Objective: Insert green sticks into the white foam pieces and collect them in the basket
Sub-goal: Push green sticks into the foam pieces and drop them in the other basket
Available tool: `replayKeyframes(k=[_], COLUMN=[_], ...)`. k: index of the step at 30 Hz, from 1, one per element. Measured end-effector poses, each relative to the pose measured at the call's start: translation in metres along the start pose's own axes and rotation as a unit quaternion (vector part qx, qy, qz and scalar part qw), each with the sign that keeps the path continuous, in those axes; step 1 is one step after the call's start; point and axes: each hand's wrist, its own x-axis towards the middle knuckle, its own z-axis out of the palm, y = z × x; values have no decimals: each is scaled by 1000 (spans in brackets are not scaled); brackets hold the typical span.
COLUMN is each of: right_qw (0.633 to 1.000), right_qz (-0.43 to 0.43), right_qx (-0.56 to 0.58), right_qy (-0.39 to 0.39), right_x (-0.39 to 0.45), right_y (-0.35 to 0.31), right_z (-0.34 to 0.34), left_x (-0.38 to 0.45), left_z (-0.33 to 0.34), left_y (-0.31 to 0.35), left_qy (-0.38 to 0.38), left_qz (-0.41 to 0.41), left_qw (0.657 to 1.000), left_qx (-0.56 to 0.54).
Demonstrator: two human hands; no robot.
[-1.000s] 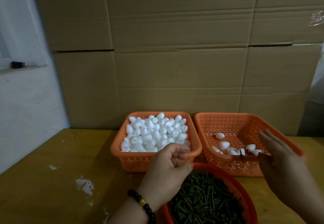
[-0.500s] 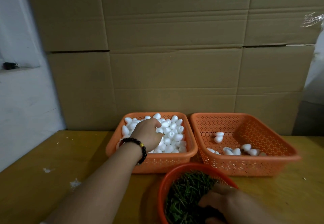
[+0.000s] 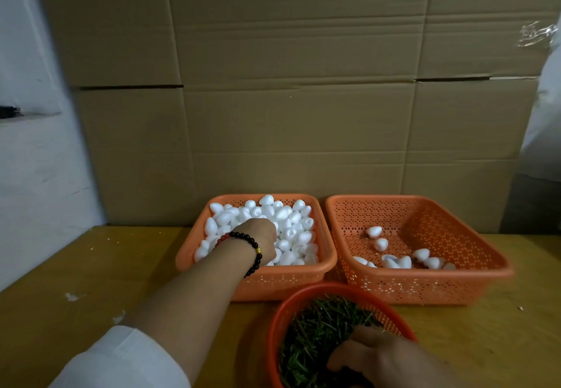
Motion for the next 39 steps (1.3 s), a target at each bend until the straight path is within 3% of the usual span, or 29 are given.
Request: replayKeyframes(k=[4, 8, 13, 18, 21, 23, 26, 28, 31, 34, 39], right_qw=[1000, 1000, 999, 999, 998, 998, 988, 989, 990, 971, 960], right_qz=[10, 12, 10, 17, 16, 46, 65, 82, 65, 39, 53], right_qx=[10, 5, 5, -13, -16, 7, -58, 0, -49, -121, -142], right_qy=[19, 19, 39, 30, 62, 50, 127, 120, 114, 202, 236], right_x=[0, 0, 0, -1, -1, -2, -4, -3, -7, -7, -4], right_y=[-3, -5, -7, -9, -8, -12, -14, -20, -27, -39, -35], right_z=[-1, -2, -3, -5, -3, -6, -12, -19, -24, -30, -26], left_x=[1, -2, -21, -57, -79, -93, -109, -115, -121, -124, -130], left_z=[2, 1, -1, 4, 8, 11, 13, 14, 12, 12, 10], left_y=[-2, -10, -4, 8, 15, 19, 23, 24, 25, 27, 29], left_qy=[27, 115, 162, 125, 49, -13, -101, -136, -166, -194, -226], left_qz=[-2, 13, 35, 9, -2, 1, 12, 5, 12, 14, 26], left_qw=[1000, 987, 916, 765, 626, 541, 435, 383, 365, 352, 337], left_qx=[-11, -112, -366, -632, -778, -841, -894, -914, -916, -915, -914])
